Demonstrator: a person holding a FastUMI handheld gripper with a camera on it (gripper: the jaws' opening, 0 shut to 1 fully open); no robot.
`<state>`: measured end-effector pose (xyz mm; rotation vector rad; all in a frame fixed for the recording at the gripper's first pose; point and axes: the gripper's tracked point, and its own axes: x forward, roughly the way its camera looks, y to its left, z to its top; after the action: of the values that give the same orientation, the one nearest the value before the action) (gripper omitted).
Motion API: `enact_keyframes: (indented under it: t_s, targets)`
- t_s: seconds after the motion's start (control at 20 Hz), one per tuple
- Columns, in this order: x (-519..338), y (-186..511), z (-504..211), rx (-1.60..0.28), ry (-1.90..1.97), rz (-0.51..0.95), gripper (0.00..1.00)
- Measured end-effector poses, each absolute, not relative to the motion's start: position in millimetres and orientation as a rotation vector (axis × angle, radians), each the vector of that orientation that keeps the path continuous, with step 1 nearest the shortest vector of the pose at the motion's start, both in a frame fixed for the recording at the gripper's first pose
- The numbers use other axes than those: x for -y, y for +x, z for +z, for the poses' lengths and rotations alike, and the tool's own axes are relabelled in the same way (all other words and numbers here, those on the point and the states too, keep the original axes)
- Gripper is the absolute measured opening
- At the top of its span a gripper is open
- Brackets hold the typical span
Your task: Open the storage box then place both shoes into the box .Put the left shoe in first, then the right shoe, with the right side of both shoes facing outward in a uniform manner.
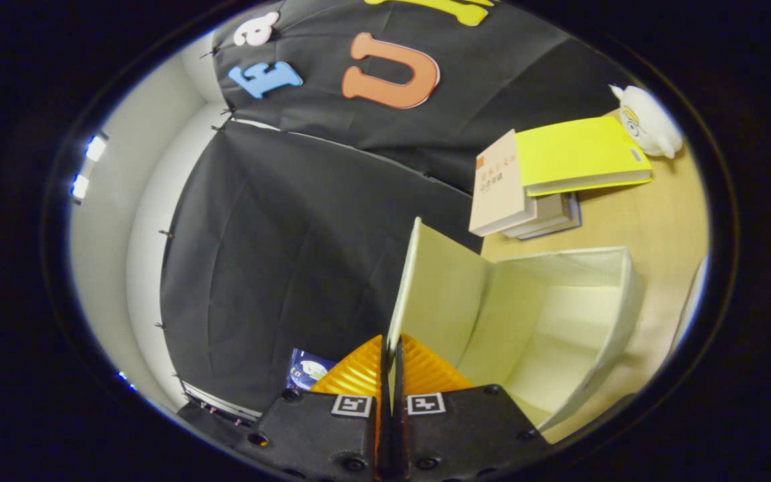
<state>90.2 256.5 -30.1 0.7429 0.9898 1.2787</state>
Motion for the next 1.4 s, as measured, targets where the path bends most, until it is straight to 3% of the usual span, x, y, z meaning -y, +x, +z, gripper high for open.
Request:
enact_keyframes:
  t_s: [0.25,0.45,0.65,1.05,1.4]
  targets:
    - [-326,75,-21,-0.963,0.698,1.301,0.07]
    - [-367,80,-30,-0.913,0.628,1.212,0.16]
    - [-376,75,-52,-0.902,0.486,1.134,1.00]
    - [-285,96,-76,-0.757,0.118,0.924,1.00]
    - [-155,137,-98,-0.730,0.118,0.675,1.00]
